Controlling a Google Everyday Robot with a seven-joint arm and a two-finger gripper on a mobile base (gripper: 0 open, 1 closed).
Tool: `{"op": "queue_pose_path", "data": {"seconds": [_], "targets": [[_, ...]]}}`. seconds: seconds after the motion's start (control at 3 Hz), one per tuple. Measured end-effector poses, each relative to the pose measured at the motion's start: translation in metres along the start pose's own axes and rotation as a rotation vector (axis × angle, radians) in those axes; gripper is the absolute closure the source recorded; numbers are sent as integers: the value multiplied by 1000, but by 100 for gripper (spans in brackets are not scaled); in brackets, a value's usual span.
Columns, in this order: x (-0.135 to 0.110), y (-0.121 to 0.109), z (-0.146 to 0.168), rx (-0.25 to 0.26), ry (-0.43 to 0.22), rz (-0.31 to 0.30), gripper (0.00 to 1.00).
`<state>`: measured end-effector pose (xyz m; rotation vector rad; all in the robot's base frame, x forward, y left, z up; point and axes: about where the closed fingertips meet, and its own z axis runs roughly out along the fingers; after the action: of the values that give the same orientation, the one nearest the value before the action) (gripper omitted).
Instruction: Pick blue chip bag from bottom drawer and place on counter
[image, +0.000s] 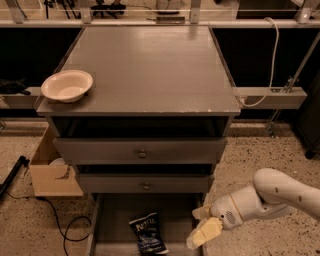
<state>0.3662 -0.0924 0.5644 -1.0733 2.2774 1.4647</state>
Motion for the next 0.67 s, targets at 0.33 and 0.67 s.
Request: {"op": "queue_pose_path", "data": {"seconds": [0.33,0.67], "targets": [[19,-23,30,-23,14,80,0],[24,-36,47,-31,18,119,0]]}}
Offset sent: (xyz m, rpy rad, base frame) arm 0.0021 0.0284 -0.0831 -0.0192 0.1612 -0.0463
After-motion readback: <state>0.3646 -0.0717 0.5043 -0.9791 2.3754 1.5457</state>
